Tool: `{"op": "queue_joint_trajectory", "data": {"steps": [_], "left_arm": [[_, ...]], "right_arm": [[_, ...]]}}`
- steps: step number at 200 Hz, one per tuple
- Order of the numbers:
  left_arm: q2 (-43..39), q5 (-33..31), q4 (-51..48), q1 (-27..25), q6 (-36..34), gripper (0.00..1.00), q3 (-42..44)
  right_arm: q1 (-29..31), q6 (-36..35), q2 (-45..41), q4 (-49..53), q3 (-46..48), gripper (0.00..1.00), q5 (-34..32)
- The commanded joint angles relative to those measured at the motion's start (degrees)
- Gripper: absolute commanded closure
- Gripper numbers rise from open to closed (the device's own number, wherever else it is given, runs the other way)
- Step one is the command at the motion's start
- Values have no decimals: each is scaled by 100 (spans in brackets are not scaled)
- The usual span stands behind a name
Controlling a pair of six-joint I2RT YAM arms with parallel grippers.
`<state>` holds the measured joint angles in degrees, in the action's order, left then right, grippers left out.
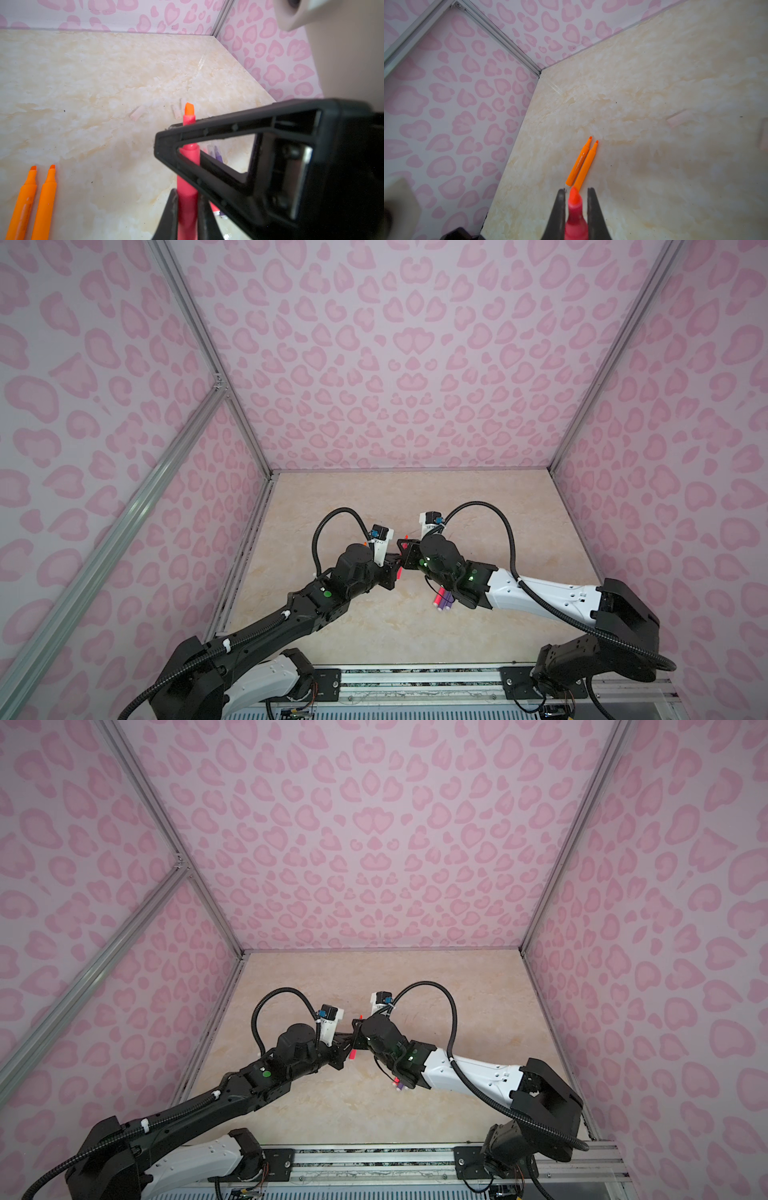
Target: Insert the pens into the pen caps
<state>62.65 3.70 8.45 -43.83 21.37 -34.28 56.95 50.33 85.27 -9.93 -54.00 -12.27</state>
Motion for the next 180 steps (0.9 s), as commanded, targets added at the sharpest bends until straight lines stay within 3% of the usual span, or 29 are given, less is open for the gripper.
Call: {"op": "queue_joint_trajectory", "data": {"steps": [1,36,113,146,180], "left_arm": [[36,60,210,-4,-23,89,-42],[124,54,202,-7,-1,75,-69],[-22,-43,206,-7,8,73,4],[-94,-76,207,-6,7,78,21],[-152,-116,209,-7,8,71,45]], "right_arm": [[28,103,-3,-207,32,100,111],[127,187,-37,-319,87,100,126],[344,162,42,-182,-37,100,-46],[361,161,91,-106,-60,100,-109],[387,146,116,20,-110,100,-252]]}}
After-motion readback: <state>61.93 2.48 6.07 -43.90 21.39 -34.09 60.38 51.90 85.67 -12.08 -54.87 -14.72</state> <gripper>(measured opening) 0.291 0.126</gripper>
